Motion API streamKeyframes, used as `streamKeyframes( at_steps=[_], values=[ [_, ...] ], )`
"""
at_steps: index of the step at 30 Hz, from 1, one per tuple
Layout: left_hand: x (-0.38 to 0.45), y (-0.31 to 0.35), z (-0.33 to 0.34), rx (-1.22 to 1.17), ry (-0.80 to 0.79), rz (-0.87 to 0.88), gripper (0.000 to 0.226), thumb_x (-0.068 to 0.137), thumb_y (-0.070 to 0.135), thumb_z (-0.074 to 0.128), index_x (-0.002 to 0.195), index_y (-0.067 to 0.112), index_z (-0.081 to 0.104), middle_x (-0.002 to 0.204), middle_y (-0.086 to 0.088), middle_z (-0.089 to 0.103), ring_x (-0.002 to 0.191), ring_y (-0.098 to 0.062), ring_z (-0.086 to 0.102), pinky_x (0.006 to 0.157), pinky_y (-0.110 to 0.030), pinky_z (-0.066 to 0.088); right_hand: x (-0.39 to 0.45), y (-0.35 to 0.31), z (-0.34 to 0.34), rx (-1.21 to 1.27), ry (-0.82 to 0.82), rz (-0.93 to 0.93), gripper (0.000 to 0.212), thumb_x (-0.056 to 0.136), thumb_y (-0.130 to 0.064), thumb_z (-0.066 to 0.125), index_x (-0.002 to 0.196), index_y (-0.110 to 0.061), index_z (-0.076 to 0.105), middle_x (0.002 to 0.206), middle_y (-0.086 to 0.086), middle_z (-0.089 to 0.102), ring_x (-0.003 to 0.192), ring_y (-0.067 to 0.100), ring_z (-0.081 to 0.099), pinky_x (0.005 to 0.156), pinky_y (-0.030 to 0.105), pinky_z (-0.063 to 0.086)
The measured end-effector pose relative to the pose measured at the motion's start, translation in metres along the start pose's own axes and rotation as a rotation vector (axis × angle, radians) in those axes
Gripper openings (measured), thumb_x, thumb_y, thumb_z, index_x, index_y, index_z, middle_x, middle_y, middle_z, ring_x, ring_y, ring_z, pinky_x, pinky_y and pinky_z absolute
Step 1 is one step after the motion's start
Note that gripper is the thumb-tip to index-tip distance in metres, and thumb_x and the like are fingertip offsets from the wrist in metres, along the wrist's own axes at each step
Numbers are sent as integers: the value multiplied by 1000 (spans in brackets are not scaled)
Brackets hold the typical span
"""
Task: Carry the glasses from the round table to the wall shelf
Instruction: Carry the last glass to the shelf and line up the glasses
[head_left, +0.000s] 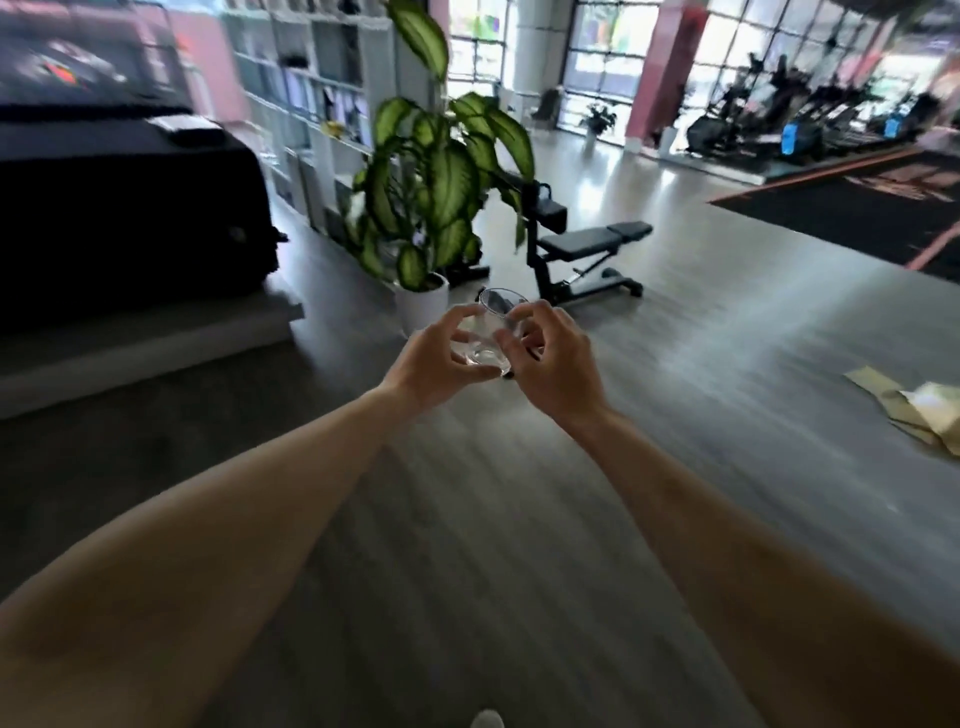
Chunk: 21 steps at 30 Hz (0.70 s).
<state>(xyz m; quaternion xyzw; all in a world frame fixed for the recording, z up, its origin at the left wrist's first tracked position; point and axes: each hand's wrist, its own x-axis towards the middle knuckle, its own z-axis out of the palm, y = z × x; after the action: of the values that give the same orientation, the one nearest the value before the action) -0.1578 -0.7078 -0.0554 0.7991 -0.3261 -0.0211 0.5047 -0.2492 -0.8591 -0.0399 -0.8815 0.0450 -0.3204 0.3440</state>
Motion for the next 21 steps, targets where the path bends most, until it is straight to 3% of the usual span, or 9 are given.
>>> streamKeyframes(
  at_steps=[3, 8, 11, 13, 16, 21],
  values=[
    [33, -24, -51, 55, 47, -9, 77, 65, 36, 86, 132, 34, 49, 112, 1, 67, 80, -9, 72, 74, -31, 60, 53, -12, 44, 62, -44, -68, 24, 89, -42, 67, 105, -26, 64, 97, 1, 64, 84, 17, 66, 77, 43, 58],
    [93, -58, -121, 90, 149, -27, 69, 66, 30, 88, 123, 39, 51, 110, -2, 68, 80, -3, 68, 66, -11, 49, 147, -24, 112, 123, -115, -162, 24, 89, -47, 66, 106, -30, 64, 97, 0, 65, 83, 13, 65, 77, 41, 57],
    [130, -73, -156, 92, 216, -49, 72, 61, 42, 88, 121, 45, 50, 107, -1, 69, 67, -1, 67, 67, -21, 54, 203, -36, 142, 160, -160, -198, 26, 90, -43, 67, 109, -26, 66, 98, 0, 64, 84, 15, 66, 79, 40, 57],
    [156, -82, -180, 100, 275, -66, 73, 62, 36, 89, 125, 39, 51, 103, -1, 70, 64, -3, 67, 69, -28, 58, 243, -45, 162, 173, -179, -235, 24, 89, -44, 67, 107, -28, 66, 97, -1, 64, 84, 14, 66, 79, 39, 56],
    [186, -87, -216, 123, 373, -63, 72, 67, 25, 89, 130, 28, 53, 101, 3, 69, 71, -6, 71, 68, -28, 59, 295, -60, 191, 201, -198, -316, 20, 88, -44, 67, 103, -30, 65, 95, -4, 64, 81, 10, 65, 77, 39, 57],
    [214, -112, -279, 179, 495, -126, 72, 68, 33, 88, 129, 37, 52, 105, 7, 70, 72, -8, 72, 71, -27, 60, 359, -94, 249, 267, -283, -395, 22, 86, -49, 64, 100, -32, 63, 94, -5, 63, 80, 11, 68, 75, 41, 58]
  ],
)
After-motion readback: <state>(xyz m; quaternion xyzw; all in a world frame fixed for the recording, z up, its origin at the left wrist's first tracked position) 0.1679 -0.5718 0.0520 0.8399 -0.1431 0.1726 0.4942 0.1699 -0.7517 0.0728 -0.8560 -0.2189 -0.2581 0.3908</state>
